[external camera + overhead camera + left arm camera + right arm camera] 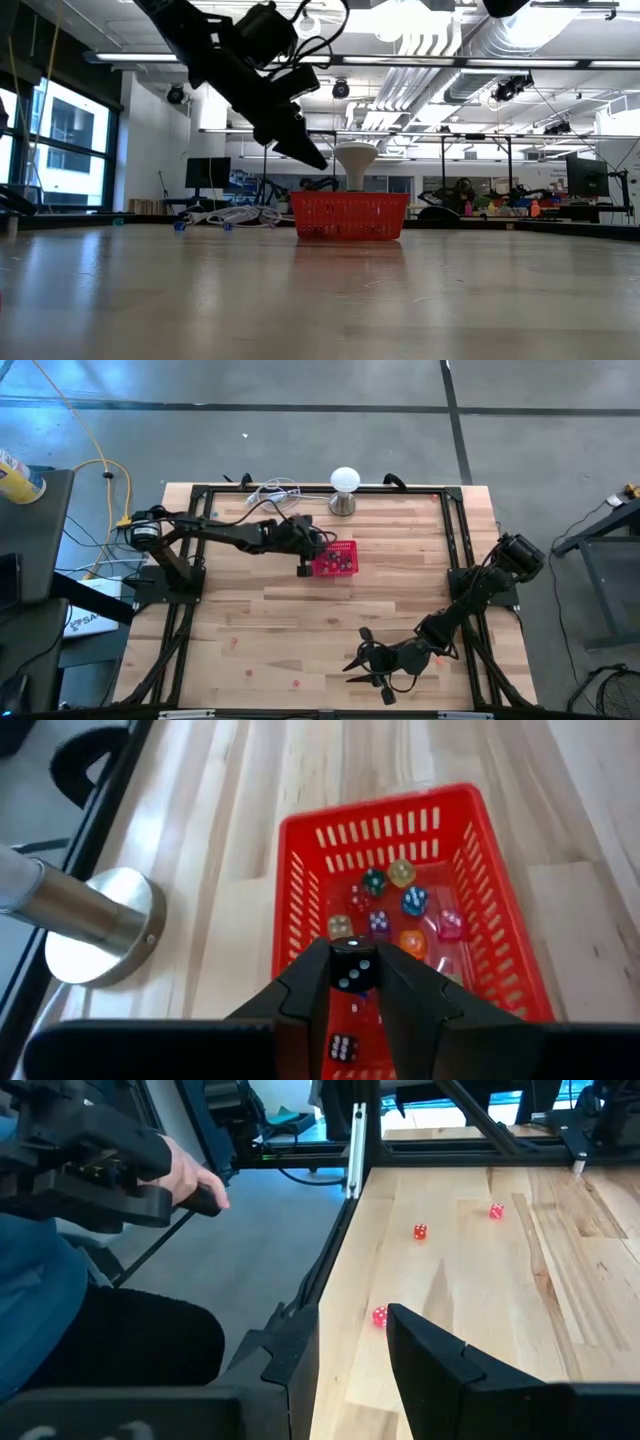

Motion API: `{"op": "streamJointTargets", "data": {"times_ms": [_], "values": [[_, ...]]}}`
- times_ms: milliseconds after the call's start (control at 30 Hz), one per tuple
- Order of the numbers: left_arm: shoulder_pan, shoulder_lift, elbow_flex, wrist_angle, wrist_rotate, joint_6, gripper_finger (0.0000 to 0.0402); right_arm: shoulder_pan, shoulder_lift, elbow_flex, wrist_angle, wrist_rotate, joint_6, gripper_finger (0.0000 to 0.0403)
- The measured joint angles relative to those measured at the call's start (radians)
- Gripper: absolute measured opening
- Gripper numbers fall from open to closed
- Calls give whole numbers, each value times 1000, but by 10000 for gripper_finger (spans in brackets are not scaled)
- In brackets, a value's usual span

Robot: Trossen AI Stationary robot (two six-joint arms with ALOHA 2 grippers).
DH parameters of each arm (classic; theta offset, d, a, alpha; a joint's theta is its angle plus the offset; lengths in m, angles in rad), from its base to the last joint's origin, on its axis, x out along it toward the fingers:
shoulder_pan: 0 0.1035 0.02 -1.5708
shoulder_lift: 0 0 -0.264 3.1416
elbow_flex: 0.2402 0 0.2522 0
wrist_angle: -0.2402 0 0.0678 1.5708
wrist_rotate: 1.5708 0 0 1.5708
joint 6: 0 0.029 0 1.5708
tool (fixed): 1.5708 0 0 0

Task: Pick & Place Dice
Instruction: Put the black dice into the bin

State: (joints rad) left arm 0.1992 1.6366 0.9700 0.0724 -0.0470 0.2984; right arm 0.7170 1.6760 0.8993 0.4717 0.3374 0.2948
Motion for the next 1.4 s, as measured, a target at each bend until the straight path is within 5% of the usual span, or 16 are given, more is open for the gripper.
{"op": "streamJointTargets", "data": {"times_ms": [400,700,1400], "values": [[-13,67,1,58,34,66,72,0,0,0,-5,3,-10,110],[8,99,1,138,-15,-213,72,0,0,0,-19,3,-6,110],[-10,98,1,159,48,-270,77,0,0,0,-44,1,1,110]]}}
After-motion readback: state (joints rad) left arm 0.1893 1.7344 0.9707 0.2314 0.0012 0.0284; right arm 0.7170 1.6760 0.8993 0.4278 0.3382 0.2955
